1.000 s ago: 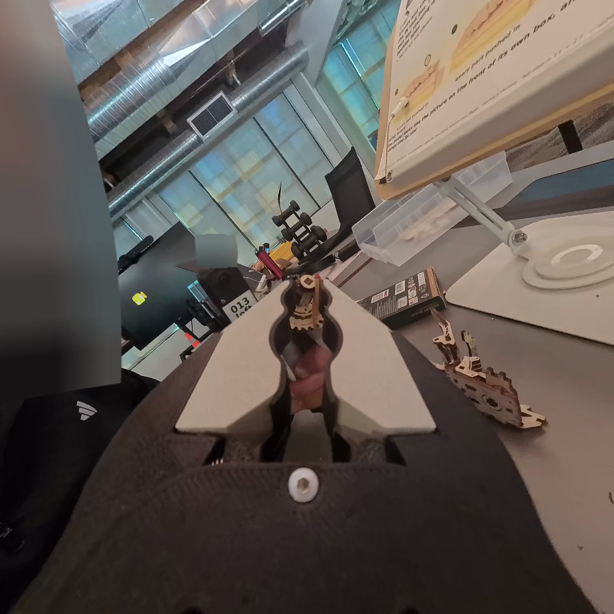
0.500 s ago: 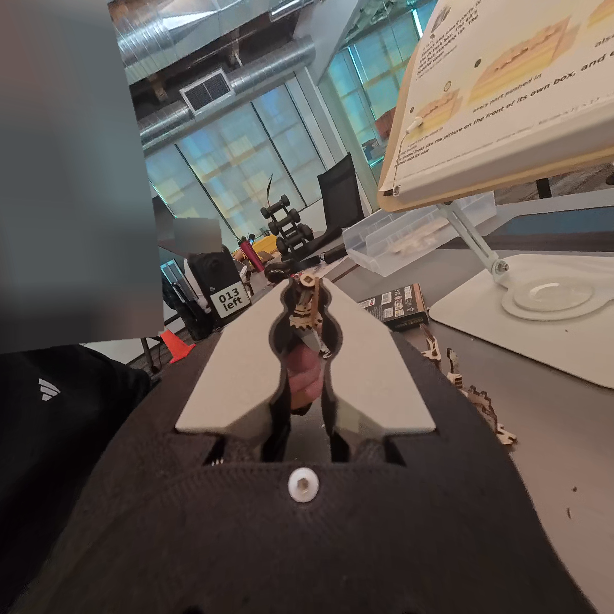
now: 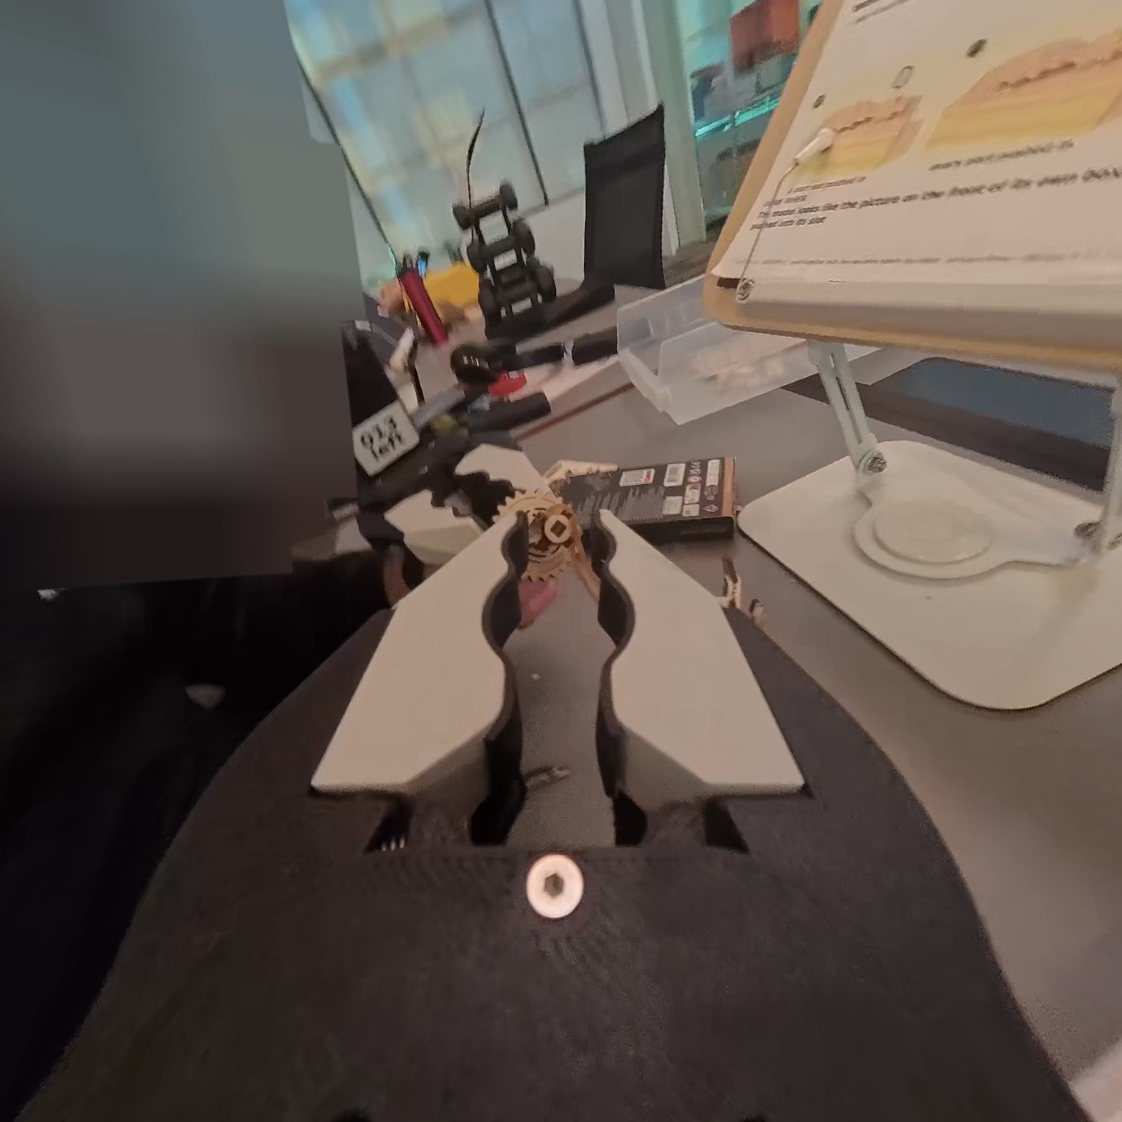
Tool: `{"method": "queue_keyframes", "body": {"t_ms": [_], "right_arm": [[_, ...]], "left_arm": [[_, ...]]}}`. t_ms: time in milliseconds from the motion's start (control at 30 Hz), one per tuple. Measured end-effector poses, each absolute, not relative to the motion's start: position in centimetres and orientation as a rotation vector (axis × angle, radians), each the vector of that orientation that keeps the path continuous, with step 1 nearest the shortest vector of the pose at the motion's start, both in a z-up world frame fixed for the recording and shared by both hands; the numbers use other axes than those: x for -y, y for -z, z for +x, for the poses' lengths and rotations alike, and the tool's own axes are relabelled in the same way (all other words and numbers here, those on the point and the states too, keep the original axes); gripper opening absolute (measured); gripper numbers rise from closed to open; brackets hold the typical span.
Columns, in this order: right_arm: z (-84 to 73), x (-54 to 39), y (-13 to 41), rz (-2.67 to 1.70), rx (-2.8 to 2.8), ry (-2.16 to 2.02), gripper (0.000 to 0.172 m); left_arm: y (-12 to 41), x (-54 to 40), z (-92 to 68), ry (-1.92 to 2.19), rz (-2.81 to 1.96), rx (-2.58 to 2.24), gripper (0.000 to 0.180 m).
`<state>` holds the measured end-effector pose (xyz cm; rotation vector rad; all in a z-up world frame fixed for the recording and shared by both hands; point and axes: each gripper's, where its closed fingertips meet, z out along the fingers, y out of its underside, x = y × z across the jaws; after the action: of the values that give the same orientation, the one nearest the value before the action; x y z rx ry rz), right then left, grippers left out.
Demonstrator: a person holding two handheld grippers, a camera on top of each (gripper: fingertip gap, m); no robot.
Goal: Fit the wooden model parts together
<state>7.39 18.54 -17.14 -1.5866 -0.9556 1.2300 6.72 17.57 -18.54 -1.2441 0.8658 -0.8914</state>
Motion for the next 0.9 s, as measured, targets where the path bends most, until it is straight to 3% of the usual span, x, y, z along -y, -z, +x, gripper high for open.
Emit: {"method": "queue_keyframes", "body": {"t_ms": [500,767,900], "right_arm": [[6.3,-17.1,18.1,-1.581,1.318,-1.183,0.010],[6.1,-17.2,18.1,-1.550,1.408,-1.066,0.017],[5.8,-17.3,18.1,-1.527,1.442,-1.016,0.010]], "left_arm": [[18.9,-16.7,6.3,1.064,-1.253,-0.936,0.016],[18.1,-16.7,5.5,1.230,-1.249,-0.867,0.016],[18.2,-16.6,5.5,1.270,-1.257,-0.875,0.016]]}}
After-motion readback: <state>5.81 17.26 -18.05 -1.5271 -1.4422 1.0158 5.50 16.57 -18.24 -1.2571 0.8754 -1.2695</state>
